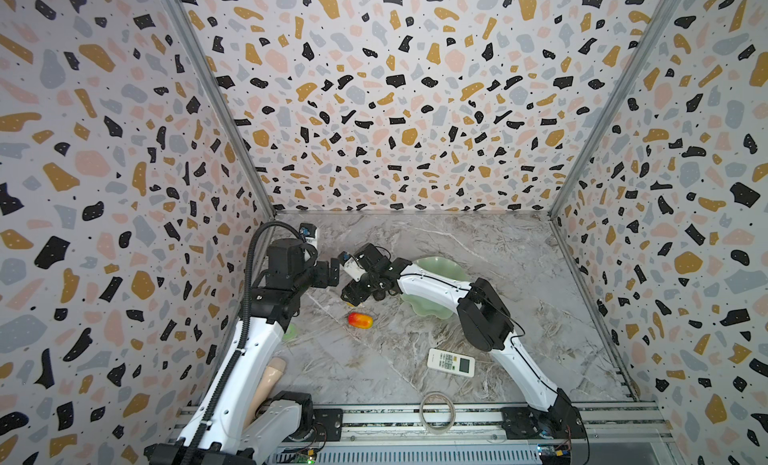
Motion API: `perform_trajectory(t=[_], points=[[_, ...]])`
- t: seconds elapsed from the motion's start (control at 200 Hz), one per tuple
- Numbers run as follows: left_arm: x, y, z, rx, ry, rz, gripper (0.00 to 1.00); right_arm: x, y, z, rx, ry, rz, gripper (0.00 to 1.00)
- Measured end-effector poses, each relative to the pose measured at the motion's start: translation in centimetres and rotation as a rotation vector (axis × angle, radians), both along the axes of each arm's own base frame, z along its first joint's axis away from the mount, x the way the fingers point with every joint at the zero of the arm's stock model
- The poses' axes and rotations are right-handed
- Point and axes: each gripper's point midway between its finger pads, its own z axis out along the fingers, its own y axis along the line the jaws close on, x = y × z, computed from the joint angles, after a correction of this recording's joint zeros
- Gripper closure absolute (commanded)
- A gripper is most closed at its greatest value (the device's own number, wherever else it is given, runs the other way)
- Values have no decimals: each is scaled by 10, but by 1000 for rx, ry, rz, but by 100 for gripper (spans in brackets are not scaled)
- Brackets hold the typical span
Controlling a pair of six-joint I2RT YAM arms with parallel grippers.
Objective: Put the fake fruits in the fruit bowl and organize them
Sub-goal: 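Lift the lemon with the right gripper and carry it over the green bowl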
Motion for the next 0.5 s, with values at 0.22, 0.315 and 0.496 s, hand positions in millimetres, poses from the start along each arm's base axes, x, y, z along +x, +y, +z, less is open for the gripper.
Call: perform_trajectory(t=[0.22, 0.315, 0.496], points=[[1, 3, -2, 0, 4, 8, 0, -2, 4, 3, 22, 7, 8, 51], [1, 3, -2, -1, 5, 9, 0, -2, 4, 3, 24, 10, 9, 53], [1, 3, -2, -1, 4, 8, 0, -5, 1, 5, 21, 12, 12, 59]])
